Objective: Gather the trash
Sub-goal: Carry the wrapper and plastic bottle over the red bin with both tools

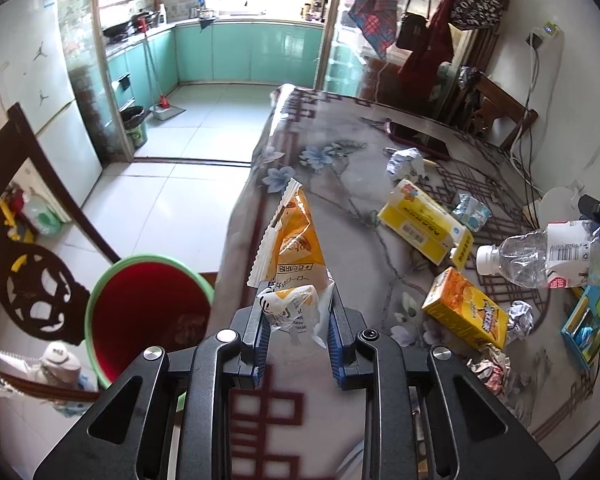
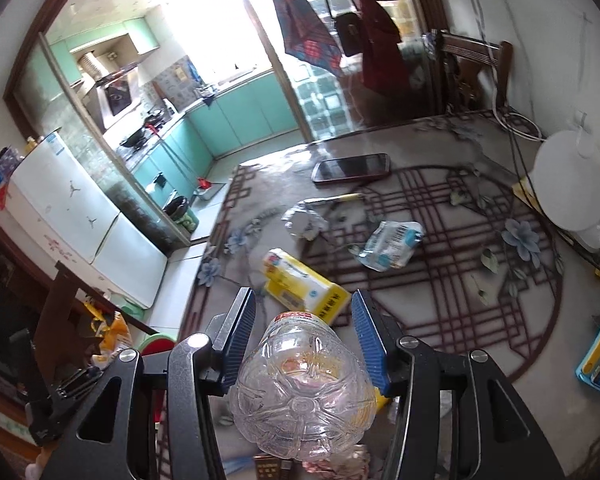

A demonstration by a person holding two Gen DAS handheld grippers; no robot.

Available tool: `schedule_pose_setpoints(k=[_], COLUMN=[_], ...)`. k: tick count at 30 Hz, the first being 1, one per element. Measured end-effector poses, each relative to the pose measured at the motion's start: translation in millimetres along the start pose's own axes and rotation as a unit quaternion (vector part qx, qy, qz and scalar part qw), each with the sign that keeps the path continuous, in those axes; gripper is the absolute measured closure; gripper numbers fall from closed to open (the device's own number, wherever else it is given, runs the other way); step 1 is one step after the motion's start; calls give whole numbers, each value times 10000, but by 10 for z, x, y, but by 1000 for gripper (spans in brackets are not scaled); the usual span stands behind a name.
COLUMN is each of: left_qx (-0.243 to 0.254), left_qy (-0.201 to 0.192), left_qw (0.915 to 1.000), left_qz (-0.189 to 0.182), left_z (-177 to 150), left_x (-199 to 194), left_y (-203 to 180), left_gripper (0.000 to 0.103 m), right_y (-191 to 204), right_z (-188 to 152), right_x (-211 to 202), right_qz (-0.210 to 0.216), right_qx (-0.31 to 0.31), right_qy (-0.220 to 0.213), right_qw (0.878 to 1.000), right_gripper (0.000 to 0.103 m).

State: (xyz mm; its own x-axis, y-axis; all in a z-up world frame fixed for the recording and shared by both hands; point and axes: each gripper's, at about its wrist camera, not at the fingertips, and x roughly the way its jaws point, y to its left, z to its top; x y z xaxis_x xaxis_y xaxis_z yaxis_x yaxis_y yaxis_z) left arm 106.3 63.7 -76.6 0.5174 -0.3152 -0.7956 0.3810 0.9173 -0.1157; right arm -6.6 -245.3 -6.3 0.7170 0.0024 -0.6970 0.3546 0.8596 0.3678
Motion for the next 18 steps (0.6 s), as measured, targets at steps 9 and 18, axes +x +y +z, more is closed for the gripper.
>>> schedule_pose_setpoints(k=[9, 18], left_qx=[-245, -494], left_qy=[55, 320], left_qw=[9994, 9958], left_qz=[258, 695], left_z=[-90, -303], left_x=[-35, -5], left_y=[353, 841], left_gripper=[79, 79], right_y=[420, 933], right_z=[-41, -142], right_x=[216, 490], right_qz=[290, 632], right_qx=[-277, -632], right_qy=[223, 478], right_qw=[9989, 9948], right_gripper=[55, 55])
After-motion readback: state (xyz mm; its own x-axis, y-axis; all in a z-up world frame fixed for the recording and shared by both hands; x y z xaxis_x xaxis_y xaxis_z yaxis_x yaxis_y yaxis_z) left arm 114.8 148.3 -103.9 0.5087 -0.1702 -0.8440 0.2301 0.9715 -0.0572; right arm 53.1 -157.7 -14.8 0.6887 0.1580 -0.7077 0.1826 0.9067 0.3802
